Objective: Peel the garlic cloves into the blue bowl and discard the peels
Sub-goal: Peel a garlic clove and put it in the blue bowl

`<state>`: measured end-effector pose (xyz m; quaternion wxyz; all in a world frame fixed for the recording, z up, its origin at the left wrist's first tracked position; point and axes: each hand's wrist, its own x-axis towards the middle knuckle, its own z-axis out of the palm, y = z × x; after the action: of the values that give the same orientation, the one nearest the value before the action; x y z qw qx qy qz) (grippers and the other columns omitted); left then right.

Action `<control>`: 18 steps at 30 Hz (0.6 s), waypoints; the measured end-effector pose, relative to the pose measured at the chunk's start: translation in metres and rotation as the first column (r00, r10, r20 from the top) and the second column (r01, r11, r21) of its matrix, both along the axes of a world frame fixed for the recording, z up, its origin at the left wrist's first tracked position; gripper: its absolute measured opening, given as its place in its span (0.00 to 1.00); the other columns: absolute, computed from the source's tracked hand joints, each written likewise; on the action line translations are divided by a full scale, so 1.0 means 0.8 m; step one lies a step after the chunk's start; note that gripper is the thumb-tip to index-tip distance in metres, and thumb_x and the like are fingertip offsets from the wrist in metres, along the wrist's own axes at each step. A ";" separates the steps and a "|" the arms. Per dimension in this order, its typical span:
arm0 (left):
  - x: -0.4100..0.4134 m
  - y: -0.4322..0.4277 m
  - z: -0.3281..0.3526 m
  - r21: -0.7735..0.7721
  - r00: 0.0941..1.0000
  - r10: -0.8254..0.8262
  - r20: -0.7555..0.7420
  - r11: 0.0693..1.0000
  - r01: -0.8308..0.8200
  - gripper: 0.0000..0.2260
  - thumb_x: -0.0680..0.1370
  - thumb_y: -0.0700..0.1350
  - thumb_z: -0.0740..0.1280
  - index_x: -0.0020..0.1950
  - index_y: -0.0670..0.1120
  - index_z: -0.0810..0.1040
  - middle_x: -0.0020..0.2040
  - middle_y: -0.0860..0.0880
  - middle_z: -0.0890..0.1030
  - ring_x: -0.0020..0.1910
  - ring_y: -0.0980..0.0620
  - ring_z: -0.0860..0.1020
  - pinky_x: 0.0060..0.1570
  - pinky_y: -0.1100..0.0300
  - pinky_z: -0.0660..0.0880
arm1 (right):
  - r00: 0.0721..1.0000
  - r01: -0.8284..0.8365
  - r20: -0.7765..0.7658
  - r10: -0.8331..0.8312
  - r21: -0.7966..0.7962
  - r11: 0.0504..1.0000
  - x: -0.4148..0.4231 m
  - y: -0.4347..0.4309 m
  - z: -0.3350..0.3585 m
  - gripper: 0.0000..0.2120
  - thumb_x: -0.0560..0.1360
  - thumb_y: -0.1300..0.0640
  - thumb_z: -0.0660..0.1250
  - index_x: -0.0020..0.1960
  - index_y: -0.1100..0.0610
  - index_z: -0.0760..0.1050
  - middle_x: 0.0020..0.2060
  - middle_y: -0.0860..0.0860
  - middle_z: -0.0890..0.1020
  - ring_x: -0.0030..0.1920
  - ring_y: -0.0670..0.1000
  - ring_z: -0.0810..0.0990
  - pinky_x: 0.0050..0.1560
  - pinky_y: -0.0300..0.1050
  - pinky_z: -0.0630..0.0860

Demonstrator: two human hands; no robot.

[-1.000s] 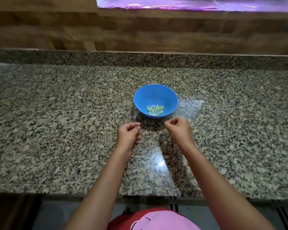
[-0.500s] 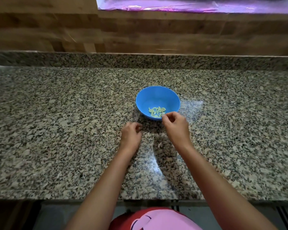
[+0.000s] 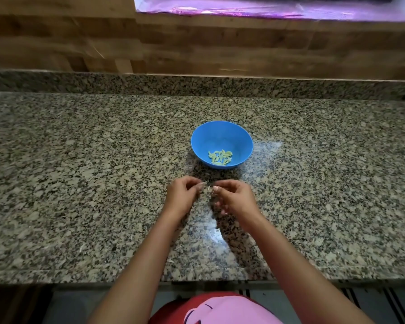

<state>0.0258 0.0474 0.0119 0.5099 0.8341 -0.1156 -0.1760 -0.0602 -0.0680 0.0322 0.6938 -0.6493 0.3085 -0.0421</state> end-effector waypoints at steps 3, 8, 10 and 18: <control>-0.018 0.002 0.002 -0.254 0.962 -0.002 -0.272 0.965 -0.069 0.04 0.74 0.37 0.69 0.48 0.41 0.80 0.38 0.46 0.82 0.34 0.54 0.78 0.33 0.65 0.76 | 0.999 -0.040 0.020 0.039 0.058 0.997 0.001 0.004 0.004 0.08 0.74 0.65 0.68 0.52 0.67 0.76 0.32 0.56 0.78 0.22 0.45 0.74 0.21 0.37 0.71; -0.030 0.004 0.007 -0.436 0.902 -0.027 -0.432 0.881 -0.182 0.02 0.73 0.31 0.68 0.43 0.37 0.78 0.36 0.44 0.82 0.29 0.56 0.80 0.33 0.68 0.78 | 0.997 -0.071 0.046 0.068 0.063 0.995 -0.003 0.003 0.001 0.05 0.73 0.64 0.69 0.46 0.67 0.78 0.28 0.56 0.78 0.22 0.47 0.75 0.23 0.36 0.72; -0.030 0.006 0.010 -0.446 0.896 -0.039 -0.442 0.877 -0.181 0.04 0.73 0.29 0.67 0.42 0.36 0.78 0.38 0.43 0.81 0.31 0.54 0.81 0.33 0.67 0.78 | 0.995 -0.087 0.055 0.084 0.052 0.995 -0.005 0.002 0.001 0.05 0.73 0.63 0.70 0.45 0.65 0.78 0.29 0.55 0.80 0.23 0.48 0.78 0.25 0.38 0.74; -0.028 0.010 0.031 -0.444 0.801 -0.049 -0.597 0.852 -0.278 0.05 0.74 0.26 0.63 0.45 0.33 0.77 0.37 0.42 0.80 0.29 0.53 0.81 0.32 0.65 0.79 | 0.977 -0.116 0.173 0.124 -0.058 0.992 -0.004 0.005 -0.002 0.07 0.75 0.64 0.68 0.48 0.69 0.77 0.39 0.62 0.82 0.33 0.52 0.82 0.34 0.41 0.80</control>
<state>0.0030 0.0551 0.0365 0.7324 0.5776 0.0582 -0.3558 -0.0635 -0.0644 0.0304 0.7040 -0.6769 0.2051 -0.0646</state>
